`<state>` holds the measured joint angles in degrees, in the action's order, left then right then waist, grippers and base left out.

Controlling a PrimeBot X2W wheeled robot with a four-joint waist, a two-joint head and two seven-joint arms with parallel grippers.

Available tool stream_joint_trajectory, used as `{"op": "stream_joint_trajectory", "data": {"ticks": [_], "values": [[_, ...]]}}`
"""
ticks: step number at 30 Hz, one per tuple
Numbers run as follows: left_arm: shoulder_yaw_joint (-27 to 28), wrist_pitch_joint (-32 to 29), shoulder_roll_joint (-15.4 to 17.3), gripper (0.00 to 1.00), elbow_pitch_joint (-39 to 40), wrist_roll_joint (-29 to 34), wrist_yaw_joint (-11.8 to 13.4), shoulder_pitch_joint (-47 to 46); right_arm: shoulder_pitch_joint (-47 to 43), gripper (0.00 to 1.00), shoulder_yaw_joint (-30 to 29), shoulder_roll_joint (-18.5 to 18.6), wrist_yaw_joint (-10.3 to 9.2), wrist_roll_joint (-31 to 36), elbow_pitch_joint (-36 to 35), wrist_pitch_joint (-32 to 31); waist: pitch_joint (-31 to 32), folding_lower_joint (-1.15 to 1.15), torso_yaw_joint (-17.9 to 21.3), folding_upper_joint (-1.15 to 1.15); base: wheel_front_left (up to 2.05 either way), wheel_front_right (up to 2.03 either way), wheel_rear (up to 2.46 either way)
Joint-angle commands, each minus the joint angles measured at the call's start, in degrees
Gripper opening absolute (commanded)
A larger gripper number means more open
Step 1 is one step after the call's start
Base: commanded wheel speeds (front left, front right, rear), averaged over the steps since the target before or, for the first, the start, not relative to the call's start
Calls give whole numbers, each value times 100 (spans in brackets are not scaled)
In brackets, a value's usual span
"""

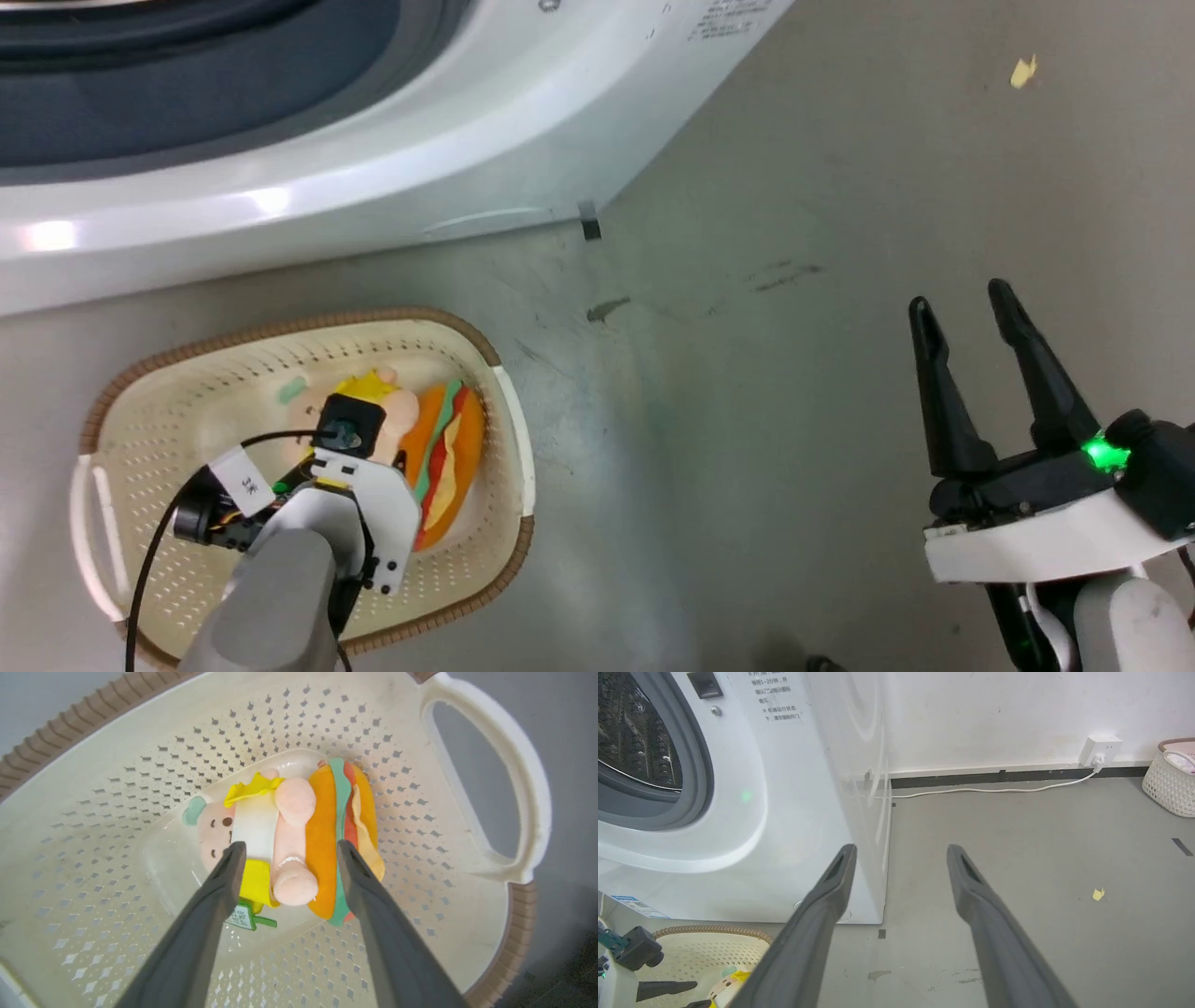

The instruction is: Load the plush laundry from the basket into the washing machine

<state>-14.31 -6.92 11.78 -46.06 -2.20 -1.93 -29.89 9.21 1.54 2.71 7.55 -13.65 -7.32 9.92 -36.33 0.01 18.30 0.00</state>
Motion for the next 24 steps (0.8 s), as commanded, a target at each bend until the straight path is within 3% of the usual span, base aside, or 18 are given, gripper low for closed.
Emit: {"op": "stream_joint_trajectory", "data": {"ticks": [1, 24], "values": [[-41, -40, 43, 100, -143, -20, 29, -153, 130, 100, -28, 12, -5, -63, -41, 65, -114, -1, 55, 0, 0, 0, 0], [-738, -412, 408, 100, -1712, -7, 71, -1504, 340, 100, -191, 15, -6, -522, -234, 339, -1314, -1, 489, 0, 0, 0, 0]]}}
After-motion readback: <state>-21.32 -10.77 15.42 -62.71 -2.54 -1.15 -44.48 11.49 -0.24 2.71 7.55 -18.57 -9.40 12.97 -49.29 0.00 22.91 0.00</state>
